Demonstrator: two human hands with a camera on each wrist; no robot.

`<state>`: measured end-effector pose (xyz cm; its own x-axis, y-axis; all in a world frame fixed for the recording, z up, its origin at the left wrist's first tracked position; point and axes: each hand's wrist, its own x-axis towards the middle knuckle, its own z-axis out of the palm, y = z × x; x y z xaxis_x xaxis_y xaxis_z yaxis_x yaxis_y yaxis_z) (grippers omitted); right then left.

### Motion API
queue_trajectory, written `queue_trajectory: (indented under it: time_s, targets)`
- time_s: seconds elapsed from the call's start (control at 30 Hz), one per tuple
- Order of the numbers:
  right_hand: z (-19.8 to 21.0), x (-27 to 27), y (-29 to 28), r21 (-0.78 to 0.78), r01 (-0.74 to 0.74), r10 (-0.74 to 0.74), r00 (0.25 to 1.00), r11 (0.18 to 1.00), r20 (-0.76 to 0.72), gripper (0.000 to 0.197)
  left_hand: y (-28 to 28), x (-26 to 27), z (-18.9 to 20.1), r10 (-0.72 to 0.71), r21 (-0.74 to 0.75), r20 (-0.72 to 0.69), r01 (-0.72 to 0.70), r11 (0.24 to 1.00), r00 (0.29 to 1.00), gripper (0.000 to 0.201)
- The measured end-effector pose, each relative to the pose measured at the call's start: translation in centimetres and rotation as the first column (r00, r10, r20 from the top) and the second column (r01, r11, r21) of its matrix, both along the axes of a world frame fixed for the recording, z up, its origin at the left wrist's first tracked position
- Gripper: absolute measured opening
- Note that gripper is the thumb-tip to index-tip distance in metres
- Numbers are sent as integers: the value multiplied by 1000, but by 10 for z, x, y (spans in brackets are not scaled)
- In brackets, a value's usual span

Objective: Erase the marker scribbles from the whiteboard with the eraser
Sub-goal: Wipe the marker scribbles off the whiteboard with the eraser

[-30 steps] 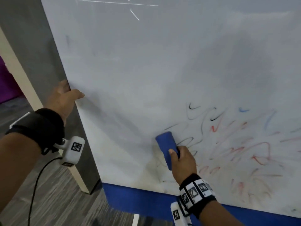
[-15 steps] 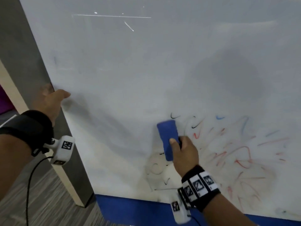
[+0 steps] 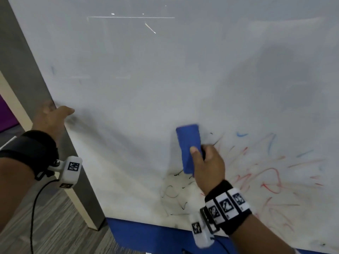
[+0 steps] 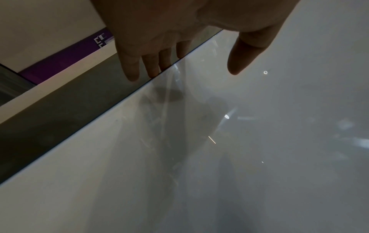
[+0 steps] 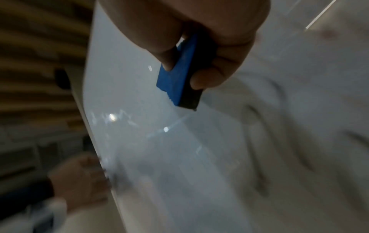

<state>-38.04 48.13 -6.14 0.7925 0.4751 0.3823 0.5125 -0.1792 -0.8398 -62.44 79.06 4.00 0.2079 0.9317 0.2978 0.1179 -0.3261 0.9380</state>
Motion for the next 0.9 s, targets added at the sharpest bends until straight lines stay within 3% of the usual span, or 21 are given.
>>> queue_trajectory:
  time_s: [0.07,0.1,0.23,0.3,0.4,0.47,0.57,0.63,0.8,0.9]
  targets:
    - [29,9,6,150,-18,18,1000,989,-3,21,5,1,-1,34,-17,2,-34,999,999,29]
    - [32,11,6,150,-39,38,999,988,10,20,10,0,-2,54,-12,-2,-54,998,999,38]
    - [-30,3,-6,-173,-142,138,990,975,-40,15,14,4,-12,182,14,-78,-182,983,980,44]
    - [-58,-4,-14,-289,-194,172,980,938,-98,18,6,9,-21,214,33,-175,-211,977,961,70]
    - [-35,5,-11,-151,-145,141,989,978,-35,19,-34,27,-33,202,113,-271,-178,978,941,96]
    - [4,16,-6,11,-76,75,995,997,65,18,-63,41,-42,197,292,-353,-92,952,915,95]
    - [35,26,-1,130,-41,27,993,991,114,12,-96,58,-57,164,421,-395,19,907,904,88]
    - [18,22,-4,96,-41,33,996,995,82,10,-108,63,-67,156,484,-464,102,869,872,87]
    - [-71,-9,-17,-208,-123,100,988,970,-114,11,-127,64,-91,72,468,-551,236,851,831,80]
    - [-44,-6,-11,-140,-43,37,998,989,-45,10,-141,62,-108,-66,406,-514,310,860,855,72]
